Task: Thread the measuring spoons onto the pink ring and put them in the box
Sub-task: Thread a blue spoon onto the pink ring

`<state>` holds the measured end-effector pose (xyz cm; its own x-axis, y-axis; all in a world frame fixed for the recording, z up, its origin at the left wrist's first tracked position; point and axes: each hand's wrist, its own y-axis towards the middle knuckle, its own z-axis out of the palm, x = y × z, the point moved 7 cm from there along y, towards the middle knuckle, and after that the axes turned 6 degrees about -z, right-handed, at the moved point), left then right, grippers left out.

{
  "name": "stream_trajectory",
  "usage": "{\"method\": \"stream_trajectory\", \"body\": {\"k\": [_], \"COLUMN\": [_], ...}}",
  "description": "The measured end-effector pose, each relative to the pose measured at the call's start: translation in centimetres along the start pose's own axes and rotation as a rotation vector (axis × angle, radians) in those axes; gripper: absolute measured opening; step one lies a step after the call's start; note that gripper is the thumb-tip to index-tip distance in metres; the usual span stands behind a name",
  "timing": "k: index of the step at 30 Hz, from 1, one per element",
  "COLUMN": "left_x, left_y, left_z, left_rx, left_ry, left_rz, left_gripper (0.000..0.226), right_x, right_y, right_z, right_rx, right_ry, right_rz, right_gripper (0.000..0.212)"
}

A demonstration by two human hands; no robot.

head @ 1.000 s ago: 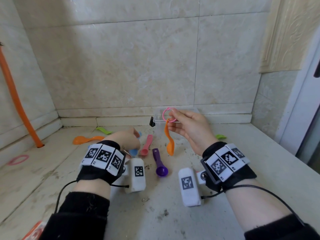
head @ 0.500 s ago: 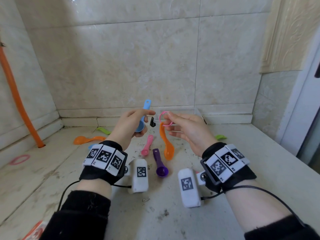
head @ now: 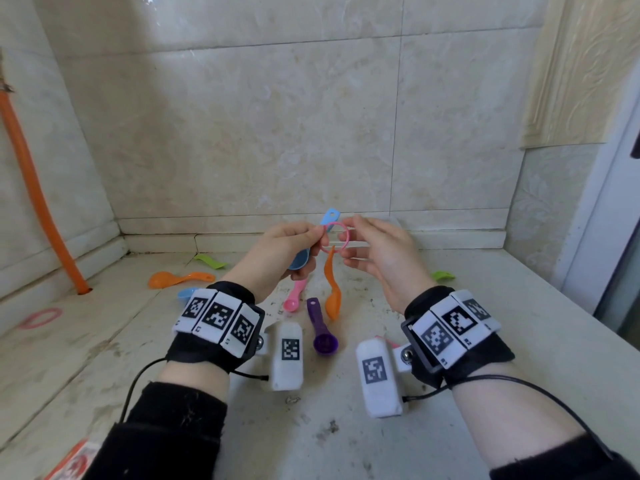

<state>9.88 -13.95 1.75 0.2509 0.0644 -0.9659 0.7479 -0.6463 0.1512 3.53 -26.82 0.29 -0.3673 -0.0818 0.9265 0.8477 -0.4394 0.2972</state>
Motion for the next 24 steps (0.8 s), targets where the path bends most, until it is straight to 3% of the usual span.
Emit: {"method": "stream_trajectory", "body": {"k": [8,14,18,24], "left_x": [0.4,1.3,1.8,1.4], "left_y": [-0.2,0.1,0.1,0.3], "left_z": [0.7,0.4,0.5,0.7], "left_rx": [0.169,0.146,0.137,0.161], "left_ry": [-0.118,-0.158,-0.211,-0.217], "left_rz": [-0.051,-0.144,-0.203,-0.133], "left_gripper": [0.031,0.038,0.021,0.023], "right_x": [0.2,-0.2,-0.2,0.4], "right_y": [-0.1,0.0,-0.2,-0.4], "right_z": [1.0,1.0,1.2,1.4], "right_rx": [0.180,0.194,0.245,0.271], "right_ry": [-0.145,-0.269,-0.381,-0.509], "right_rz": [-0.072,-0.050,-0.044,-0.208], "right_gripper": [0.028,0.028,0.031,0.040]}}
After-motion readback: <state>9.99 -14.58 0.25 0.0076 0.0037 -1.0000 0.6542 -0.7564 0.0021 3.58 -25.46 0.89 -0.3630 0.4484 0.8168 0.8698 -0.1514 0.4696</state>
